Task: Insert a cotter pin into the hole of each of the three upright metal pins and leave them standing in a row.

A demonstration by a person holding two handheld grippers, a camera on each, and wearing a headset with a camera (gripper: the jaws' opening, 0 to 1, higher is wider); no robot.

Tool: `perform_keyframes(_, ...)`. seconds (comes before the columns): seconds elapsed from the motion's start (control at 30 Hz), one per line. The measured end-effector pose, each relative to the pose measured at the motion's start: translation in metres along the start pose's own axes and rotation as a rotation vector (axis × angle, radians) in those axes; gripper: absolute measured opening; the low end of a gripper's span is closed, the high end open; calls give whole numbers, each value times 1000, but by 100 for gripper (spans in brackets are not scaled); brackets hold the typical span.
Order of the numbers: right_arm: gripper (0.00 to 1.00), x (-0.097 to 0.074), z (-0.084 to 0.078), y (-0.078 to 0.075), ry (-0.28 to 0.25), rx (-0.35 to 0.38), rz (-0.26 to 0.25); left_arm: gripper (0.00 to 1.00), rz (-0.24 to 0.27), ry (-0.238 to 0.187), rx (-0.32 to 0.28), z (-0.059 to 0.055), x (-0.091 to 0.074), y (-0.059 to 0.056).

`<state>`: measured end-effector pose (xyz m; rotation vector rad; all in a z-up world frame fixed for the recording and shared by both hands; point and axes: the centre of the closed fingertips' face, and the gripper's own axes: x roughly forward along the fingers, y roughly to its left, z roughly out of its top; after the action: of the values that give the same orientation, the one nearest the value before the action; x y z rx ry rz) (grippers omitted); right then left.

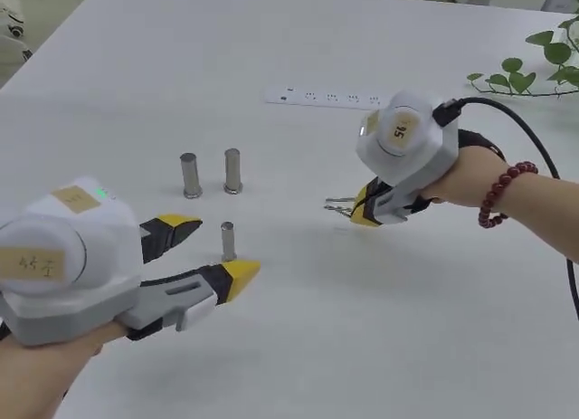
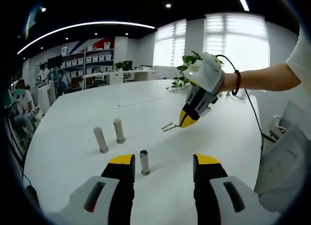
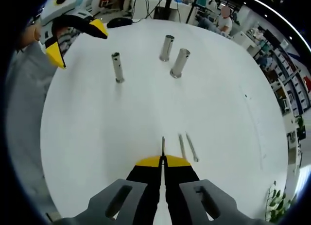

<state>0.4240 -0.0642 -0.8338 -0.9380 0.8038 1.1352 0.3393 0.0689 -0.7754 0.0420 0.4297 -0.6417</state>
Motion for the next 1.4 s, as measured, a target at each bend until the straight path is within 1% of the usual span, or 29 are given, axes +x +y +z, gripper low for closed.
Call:
perform_keyframes(0.07,2,-4,5,3,-17,-4,-6,45,-5,-2,0,1,-1,-3)
perform_keyframes(0.1,2,-7,8,7,-29,-3,-2,44,-9,-4,-9,2,-1,-5)
perform_keyframes(0.17,2,-12,17,14,-70,0,7,42,-16,-12,-20,4,-1,-7)
perform_keyframes(0.3,2,-20,30,26,-120,3,17,38,-33,-19,-55,6,-1,-13)
perform_keyframes(0.37,2,-25,36,32,-142,-10,8,37,-38,-24,-69,8,-2,-15)
perform_keyframes(0.57,2,-34,53,49,-200,-44,-7,32,-67,-48,-148,16,-1,-20)
perform_keyframes(0.63,2,-37,58,56,-220,-62,-4,30,-78,-55,-172,19,-1,-23)
perform_keyframes(0.67,2,-37,60,57,-230,-72,-2,29,-85,-56,-183,20,-1,-25)
perform_keyframes(0.73,2,-38,64,61,-239,-87,0,27,-94,-54,-209,20,0,-27)
perform_keyframes(0.83,2,-40,72,70,-267,-126,8,26,-106,-45,-234,19,0,-29)
perform_keyframes(1.03,2,-43,86,86,-317,-193,27,20,-137,-31,-268,18,0,-37)
perform_keyframes(1.13,2,-44,90,91,-325,-210,29,17,-145,-25,-274,17,0,-39)
perform_keyframes(1.27,2,-46,95,99,-344,-227,45,13,-153,-22,-284,17,0,-42)
perform_keyframes(1.4,2,-48,99,104,-365,-244,53,11,-159,-20,-294,16,0,-44)
